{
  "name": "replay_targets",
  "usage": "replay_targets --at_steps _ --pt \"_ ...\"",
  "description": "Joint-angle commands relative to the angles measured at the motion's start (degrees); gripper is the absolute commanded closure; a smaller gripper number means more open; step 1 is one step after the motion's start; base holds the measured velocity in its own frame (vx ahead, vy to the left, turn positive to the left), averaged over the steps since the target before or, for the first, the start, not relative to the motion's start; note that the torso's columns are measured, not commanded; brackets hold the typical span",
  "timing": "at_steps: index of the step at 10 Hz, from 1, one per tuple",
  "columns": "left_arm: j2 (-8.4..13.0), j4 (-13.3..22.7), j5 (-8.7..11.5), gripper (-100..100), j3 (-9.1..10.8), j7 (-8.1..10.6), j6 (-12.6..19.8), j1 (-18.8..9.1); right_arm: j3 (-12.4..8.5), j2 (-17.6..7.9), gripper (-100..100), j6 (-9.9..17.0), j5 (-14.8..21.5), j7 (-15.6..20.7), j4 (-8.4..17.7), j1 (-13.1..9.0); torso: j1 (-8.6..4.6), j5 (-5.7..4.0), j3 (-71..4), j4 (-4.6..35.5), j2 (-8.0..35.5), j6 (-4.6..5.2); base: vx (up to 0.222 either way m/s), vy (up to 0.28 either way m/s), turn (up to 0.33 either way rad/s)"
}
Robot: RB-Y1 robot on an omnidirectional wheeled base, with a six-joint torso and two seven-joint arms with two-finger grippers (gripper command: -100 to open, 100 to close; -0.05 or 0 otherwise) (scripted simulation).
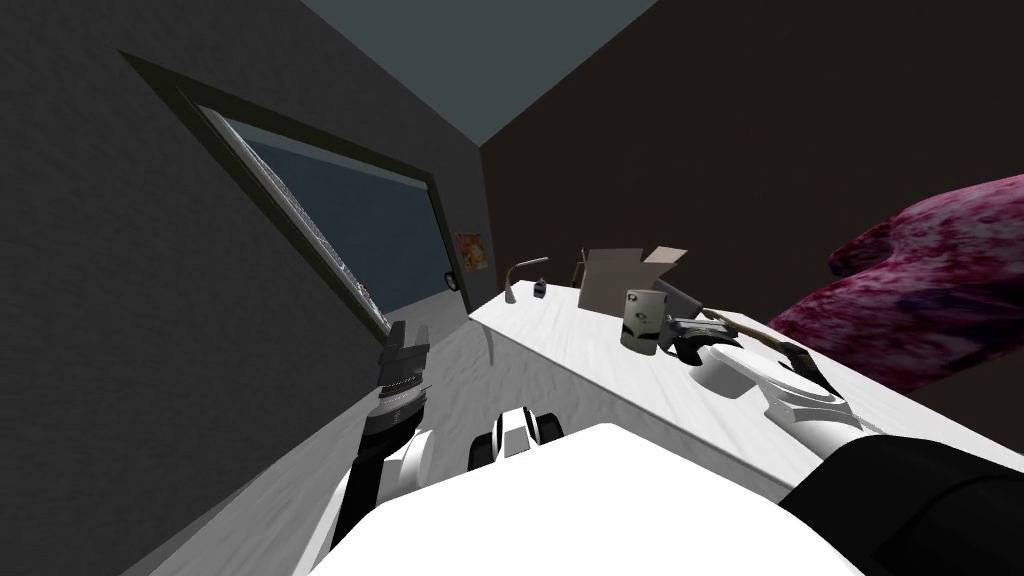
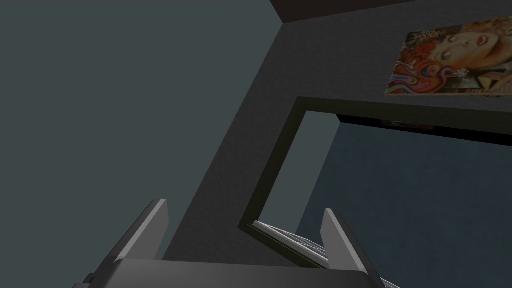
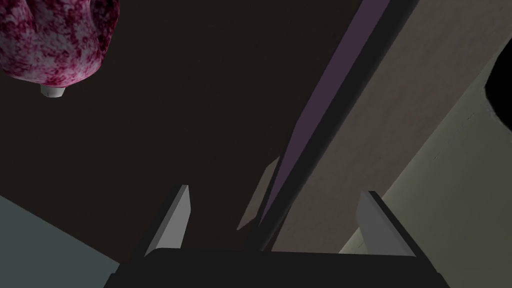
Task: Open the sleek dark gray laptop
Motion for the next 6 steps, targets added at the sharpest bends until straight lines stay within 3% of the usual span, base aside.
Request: replay_targets --at_steps 1,3,4,6 --pt "0.00 0.00 0.00 0 0.00 0.00 0.00 0.00 -0.36 -2.32 -100 1.73 1.12 0.93 2.27 -0.79 -0.06 -0.02 0.06 0.03 0.10 -0.03 0.051 0.055 0.028" --pt "0.01 0.00 0.00 0 0.01 0.00 0.00 -0.01 -0.11 -1.64 -100 1.79 1.17 0.87 1.54 -0.75 -0.25 -0.08 0.15 0.07 0.23 0.01 0.015 0.014 0.003" --pt "0.01 0.00 0.00 0 0.01 0.00 0.00 -0.01 -0.11 -1.63 100 1.77 1.17 0.86 1.53 -0.76 -0.24 -0.08 0.14 0.06 0.21 0.01 0.000 0.000 0.000" --pt "0.01 0.00 0.00 0 0.01 0.00 0.01 -0.02 -0.47 -2.24 100 1.39 -2.34 -0.16 2.28 -1.71 -0.21 -0.22 0.01 -0.08 -0.04 -0.20 -0.049 -0.025 -0.003"
